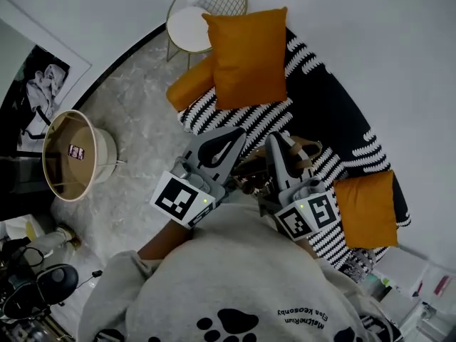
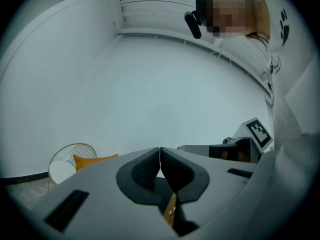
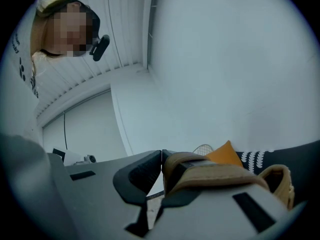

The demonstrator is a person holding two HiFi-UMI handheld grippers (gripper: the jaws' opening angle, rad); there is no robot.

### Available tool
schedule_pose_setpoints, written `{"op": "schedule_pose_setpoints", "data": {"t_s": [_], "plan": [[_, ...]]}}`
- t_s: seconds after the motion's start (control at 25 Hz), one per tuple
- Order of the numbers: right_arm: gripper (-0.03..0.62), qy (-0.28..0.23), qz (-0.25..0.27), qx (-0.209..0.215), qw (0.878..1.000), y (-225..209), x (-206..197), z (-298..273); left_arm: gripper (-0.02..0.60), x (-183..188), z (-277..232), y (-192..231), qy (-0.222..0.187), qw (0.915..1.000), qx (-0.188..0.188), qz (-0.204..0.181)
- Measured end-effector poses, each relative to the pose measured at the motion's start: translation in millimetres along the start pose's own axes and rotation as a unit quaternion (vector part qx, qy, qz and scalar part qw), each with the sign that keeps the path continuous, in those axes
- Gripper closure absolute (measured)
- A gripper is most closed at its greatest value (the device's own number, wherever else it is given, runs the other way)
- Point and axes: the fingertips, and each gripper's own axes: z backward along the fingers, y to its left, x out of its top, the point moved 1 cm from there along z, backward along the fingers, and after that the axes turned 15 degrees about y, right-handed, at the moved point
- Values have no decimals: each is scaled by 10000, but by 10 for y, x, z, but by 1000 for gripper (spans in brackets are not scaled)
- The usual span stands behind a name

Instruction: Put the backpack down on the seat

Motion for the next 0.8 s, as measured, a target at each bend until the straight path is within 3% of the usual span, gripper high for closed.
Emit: {"op": "schedule_pose_setpoints", "data": {"t_s": [0.28, 0.52, 0.8], "plan": [[560, -12, -22, 206, 9998, -569, 152, -250, 561, -75, -495, 196, 98, 9997, 192, 104], [560, 98, -31, 280, 9996, -577, 212, -433, 561, -97, -422, 385, 203, 9992, 272, 226], [560, 310, -68, 312, 9990, -843, 166, -572, 561, -213, -766, 480, 552, 9982, -72, 210]]}}
